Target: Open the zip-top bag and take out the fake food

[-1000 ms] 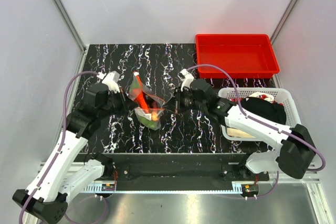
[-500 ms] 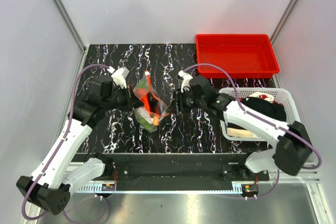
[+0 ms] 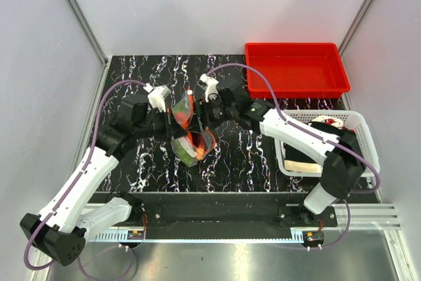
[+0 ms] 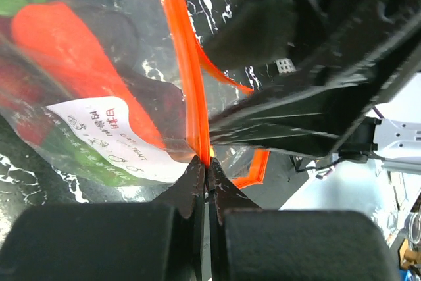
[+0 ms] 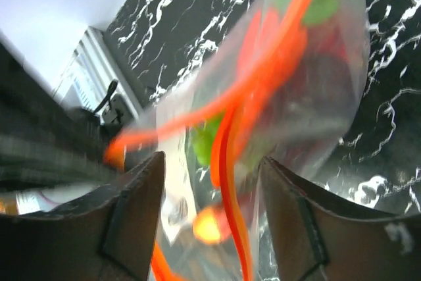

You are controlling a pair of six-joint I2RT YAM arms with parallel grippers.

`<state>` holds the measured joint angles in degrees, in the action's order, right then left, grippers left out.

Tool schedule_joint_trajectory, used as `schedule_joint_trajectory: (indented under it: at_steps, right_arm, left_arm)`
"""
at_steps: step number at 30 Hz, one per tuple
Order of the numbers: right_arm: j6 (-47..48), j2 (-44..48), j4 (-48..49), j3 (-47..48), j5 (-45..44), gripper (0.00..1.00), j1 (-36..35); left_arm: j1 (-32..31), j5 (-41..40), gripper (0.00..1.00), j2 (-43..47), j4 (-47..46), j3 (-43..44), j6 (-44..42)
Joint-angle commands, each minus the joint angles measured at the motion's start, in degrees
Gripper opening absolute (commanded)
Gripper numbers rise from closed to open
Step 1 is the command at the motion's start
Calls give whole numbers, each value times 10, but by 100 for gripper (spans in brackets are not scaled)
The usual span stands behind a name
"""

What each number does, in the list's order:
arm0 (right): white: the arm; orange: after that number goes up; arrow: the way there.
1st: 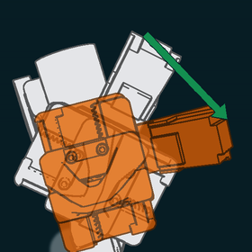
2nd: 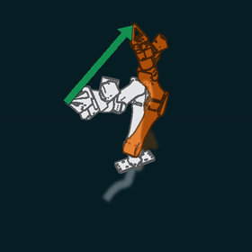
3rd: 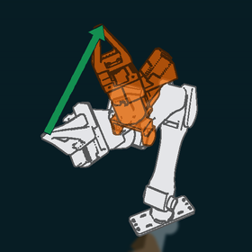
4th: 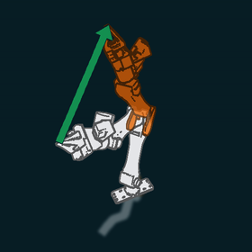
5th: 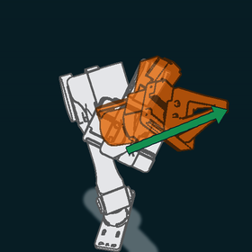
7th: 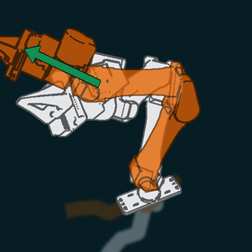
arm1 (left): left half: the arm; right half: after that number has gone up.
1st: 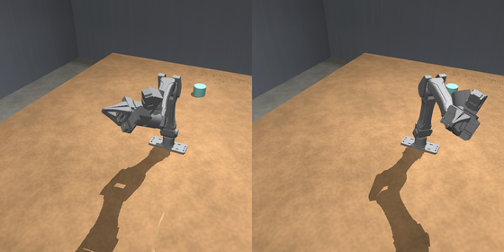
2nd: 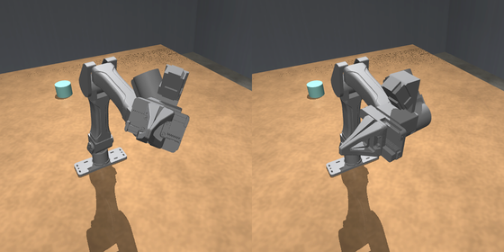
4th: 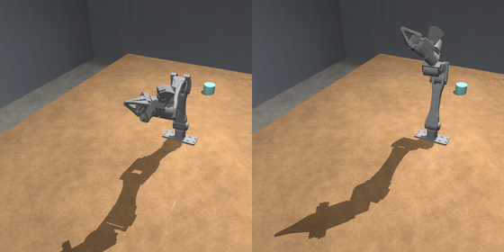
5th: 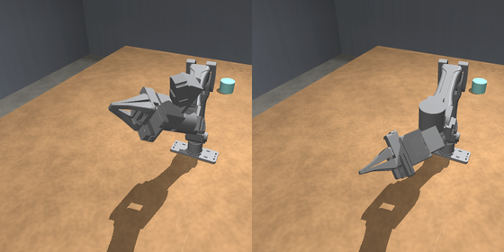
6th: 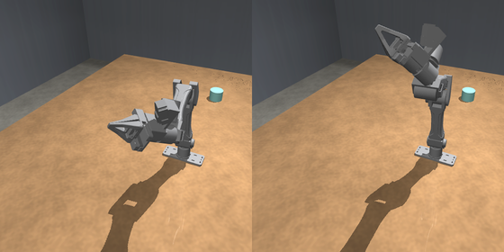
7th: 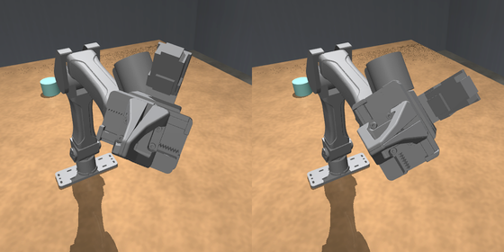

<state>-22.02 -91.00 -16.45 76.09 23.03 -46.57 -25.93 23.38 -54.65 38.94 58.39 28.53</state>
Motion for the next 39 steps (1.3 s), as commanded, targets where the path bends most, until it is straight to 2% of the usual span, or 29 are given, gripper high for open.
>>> schedule_joint_trajectory:
  at_steps: [1,3,4,9,12,13,15,19,20,22,23,24,27,33,36,39]
  right_arm:
    - [14,-42,-16,63,-70,66,-8]
    - [16,-62,-33,84,-111,63,-6]
    - [13,-67,-46,89,-146,55,-2]
    - [36,-73,-45,84,-197,44,29]
    - [41,-73,-45,80,-179,18,67]
    - [41,-71,-46,79,-168,7,80]
    - [43,-70,-46,78,-162,3,91]
    - [44,-79,-53,79,-121,2,113]
    - [42,-81,-57,83,-112,3,118]
    - [57,-87,-68,90,-54,13,118]
    - [58,-86,-73,94,-38,20,118]
    - [62,-81,-78,94,-32,33,109]
    - [78,-47,-128,98,-78,49,75]
    - [75,18,-237,131,-207,65,10]
    - [46,63,-253,130,-246,66,-4]
    - [1,74,-261,133,-235,66,-23]
  left_arm:
    - [-11,21,0,8,-50,10,11]
    - [-11,15,0,17,-48,8,12]
    - [-11,13,0,26,-47,6,12]
    - [-11,10,0,65,-35,-17,18]
    - [-11,-15,0,99,-26,-40,18]
    - [-11,-24,0,111,-19,-43,17]
    - [-11,-48,0,118,-2,-47,13]
    - [-11,-71,0,130,16,-50,4]
    - [-11,-79,0,132,18,-50,0]
    - [-11,-82,0,127,18,-48,-1]
    - [-11,-70,0,122,15,-44,-1]
    - [-11,-61,0,106,11,-35,-2]
    - [-11,-29,0,74,-6,-20,0]
    - [-11,4,0,42,-44,2,11]
    - [-11,18,0,35,-67,-3,24]
    - [-11,31,0,32,-90,-15,37]
